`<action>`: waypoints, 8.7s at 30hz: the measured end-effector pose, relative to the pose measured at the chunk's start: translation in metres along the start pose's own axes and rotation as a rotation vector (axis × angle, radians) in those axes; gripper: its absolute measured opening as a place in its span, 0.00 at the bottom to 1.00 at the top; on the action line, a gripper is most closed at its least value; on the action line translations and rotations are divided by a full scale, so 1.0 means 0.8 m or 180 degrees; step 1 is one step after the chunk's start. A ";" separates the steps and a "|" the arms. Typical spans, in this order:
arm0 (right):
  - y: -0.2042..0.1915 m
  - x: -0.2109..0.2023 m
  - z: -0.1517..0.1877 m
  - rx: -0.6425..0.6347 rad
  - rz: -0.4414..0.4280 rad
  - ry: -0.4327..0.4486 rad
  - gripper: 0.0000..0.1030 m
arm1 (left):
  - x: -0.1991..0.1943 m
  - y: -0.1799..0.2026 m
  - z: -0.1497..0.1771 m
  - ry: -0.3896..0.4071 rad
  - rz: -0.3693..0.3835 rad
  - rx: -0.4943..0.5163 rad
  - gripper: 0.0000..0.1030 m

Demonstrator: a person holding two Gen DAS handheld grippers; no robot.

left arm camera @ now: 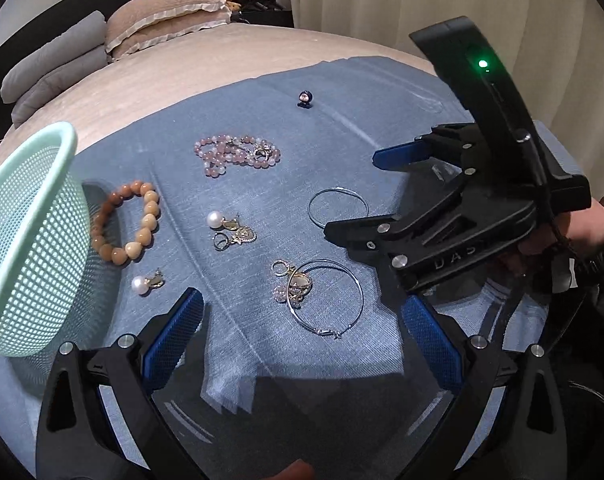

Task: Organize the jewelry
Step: 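Close the left gripper on a silver hoop earring while the right gripper grasps another hoop, then carry both hoops over the green basket and open both grippers to drop them, then grasp a pearl drop earring with the left gripper while the right grasps another, then move both pearl earrings over the green basket and open both grippers, then pinch a small silver charm with the right gripper while the left pinches another charm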

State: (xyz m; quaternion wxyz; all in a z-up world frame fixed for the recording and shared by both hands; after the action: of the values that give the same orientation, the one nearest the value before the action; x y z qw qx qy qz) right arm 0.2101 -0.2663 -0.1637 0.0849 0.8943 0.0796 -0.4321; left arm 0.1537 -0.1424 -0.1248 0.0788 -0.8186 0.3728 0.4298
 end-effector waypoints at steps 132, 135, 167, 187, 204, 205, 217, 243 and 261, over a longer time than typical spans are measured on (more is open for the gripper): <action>-0.078 -0.010 -0.076 -0.0633 -0.0668 0.0393 0.43 | -0.049 -0.100 0.017 0.0254 -0.0295 -0.0074 0.69; -0.081 0.001 -0.076 -0.0642 -0.0740 0.0296 0.32 | -0.043 -0.108 0.013 0.0211 -0.0274 -0.0142 0.53; -0.082 -0.102 -0.116 -0.0562 -0.0584 0.0643 0.11 | -0.126 -0.100 0.012 0.0356 -0.0357 -0.0325 0.11; -0.219 -0.085 -0.186 -0.0557 -0.0873 0.0885 0.11 | -0.199 -0.222 0.007 0.0510 -0.0801 -0.0616 0.11; -0.166 -0.108 -0.196 -0.0043 -0.0582 0.1312 0.88 | -0.241 -0.238 0.023 0.0812 -0.1119 -0.0679 0.95; -0.156 -0.107 -0.195 0.0014 -0.0564 0.1291 0.88 | -0.245 -0.237 0.026 0.0820 -0.1125 -0.0677 0.95; -0.079 -0.090 -0.142 -0.0400 -0.0244 0.0911 0.88 | -0.234 -0.175 0.044 0.0712 -0.0772 -0.0396 0.95; -0.085 -0.006 -0.076 -0.0711 -0.0790 0.0018 0.30 | -0.052 -0.065 0.027 0.0051 0.0354 0.0433 0.53; -0.062 -0.045 -0.093 -0.0668 -0.0854 0.0229 0.03 | -0.039 -0.073 0.025 -0.0136 0.0346 0.0388 0.11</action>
State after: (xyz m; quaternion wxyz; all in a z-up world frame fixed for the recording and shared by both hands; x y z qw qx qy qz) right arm 0.2335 -0.2042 -0.0941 0.1164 0.8768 0.2459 -0.3966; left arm 0.1695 -0.0752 -0.1242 0.1129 -0.7815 0.4404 0.4273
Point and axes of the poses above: each gripper's, at about its wrist camera, not at the fingertips, and x roughly the way its jaws point, y to its right, z to its underside, the point moved 5 cm from there along x, roughly the way its jaws point, and after that the axes turned 12 degrees about z, right-handed, at the moved point
